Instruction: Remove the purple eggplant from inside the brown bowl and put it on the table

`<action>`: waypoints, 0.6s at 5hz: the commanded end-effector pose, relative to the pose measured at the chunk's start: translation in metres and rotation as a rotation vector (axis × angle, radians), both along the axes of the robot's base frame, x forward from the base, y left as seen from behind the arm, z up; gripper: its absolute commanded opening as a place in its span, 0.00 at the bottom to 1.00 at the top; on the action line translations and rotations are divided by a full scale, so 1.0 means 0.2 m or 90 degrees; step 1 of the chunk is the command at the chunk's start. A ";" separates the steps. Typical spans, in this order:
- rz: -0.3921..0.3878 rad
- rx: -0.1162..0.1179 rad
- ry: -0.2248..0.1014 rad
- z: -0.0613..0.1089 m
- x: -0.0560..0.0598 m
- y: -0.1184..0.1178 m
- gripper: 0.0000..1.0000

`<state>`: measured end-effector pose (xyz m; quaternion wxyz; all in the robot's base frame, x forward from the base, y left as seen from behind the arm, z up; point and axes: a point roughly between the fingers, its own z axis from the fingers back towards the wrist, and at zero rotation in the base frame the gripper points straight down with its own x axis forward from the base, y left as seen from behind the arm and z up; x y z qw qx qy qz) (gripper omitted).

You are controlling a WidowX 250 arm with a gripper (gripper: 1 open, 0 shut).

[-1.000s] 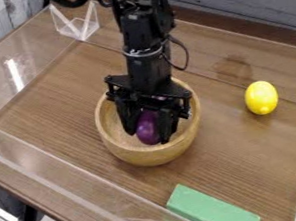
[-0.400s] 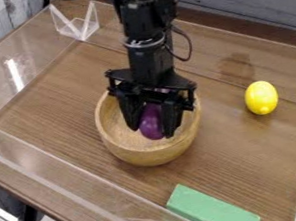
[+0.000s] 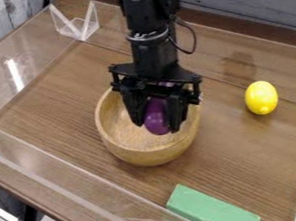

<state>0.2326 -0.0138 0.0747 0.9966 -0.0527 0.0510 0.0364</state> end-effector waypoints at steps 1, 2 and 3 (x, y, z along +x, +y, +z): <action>-0.007 -0.005 -0.055 0.10 0.06 -0.03 0.00; -0.008 -0.009 -0.058 0.11 0.06 -0.06 0.00; -0.008 -0.013 -0.061 0.12 0.06 -0.08 0.00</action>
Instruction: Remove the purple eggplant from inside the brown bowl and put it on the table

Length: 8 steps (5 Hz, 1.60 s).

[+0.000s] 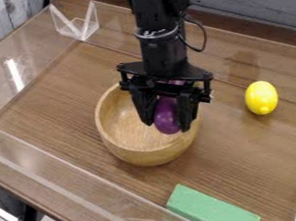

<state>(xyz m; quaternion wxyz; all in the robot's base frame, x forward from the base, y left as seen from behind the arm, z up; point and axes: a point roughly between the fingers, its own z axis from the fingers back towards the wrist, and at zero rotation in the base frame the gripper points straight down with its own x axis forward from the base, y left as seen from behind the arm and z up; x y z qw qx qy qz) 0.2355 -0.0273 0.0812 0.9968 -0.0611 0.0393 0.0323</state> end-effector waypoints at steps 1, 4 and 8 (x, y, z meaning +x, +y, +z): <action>-0.006 -0.007 -0.049 0.09 0.05 -0.03 0.00; -0.016 -0.016 -0.054 0.08 0.05 -0.12 0.00; -0.057 -0.023 -0.046 -0.13 -0.02 -0.36 0.00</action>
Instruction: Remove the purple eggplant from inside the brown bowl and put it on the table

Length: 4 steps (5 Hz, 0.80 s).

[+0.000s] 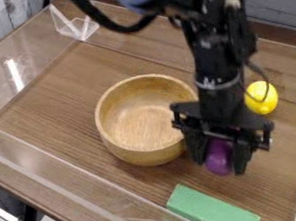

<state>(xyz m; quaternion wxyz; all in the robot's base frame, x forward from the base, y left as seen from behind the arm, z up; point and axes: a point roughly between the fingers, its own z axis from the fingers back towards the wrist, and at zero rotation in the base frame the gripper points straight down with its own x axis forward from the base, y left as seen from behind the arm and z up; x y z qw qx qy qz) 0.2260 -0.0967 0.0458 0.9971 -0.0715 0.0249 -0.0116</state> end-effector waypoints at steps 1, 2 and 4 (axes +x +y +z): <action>-0.004 -0.012 -0.022 -0.03 0.05 -0.03 0.00; -0.003 -0.017 -0.029 -0.05 0.10 -0.04 0.00; 0.004 -0.018 -0.040 -0.02 0.17 0.00 1.00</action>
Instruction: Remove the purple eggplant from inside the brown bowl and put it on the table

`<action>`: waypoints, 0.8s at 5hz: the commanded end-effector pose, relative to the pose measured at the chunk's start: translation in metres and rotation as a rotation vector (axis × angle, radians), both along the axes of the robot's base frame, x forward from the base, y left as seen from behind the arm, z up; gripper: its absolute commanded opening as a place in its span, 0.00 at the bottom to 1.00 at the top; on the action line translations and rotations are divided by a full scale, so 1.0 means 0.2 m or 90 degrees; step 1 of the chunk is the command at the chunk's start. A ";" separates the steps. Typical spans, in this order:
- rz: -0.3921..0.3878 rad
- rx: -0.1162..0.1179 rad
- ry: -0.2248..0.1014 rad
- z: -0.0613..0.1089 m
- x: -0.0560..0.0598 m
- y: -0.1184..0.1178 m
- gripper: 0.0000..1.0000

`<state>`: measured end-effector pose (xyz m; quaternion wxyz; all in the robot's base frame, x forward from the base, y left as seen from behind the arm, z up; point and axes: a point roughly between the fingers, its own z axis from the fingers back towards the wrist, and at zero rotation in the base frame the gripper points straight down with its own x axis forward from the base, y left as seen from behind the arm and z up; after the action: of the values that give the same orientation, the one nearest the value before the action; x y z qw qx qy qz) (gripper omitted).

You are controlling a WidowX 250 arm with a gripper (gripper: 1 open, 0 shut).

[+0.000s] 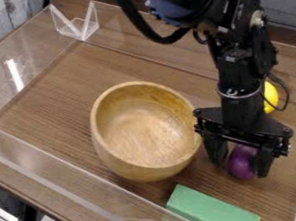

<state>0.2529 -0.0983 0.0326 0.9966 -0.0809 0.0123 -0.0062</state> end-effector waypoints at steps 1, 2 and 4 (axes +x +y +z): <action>-0.002 -0.004 -0.025 0.03 0.05 0.01 1.00; -0.001 -0.001 -0.020 0.01 0.06 0.01 1.00; 0.003 0.005 -0.016 -0.02 0.07 0.03 1.00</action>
<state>0.2590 -0.0950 0.0215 0.9971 -0.0735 0.0162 -0.0089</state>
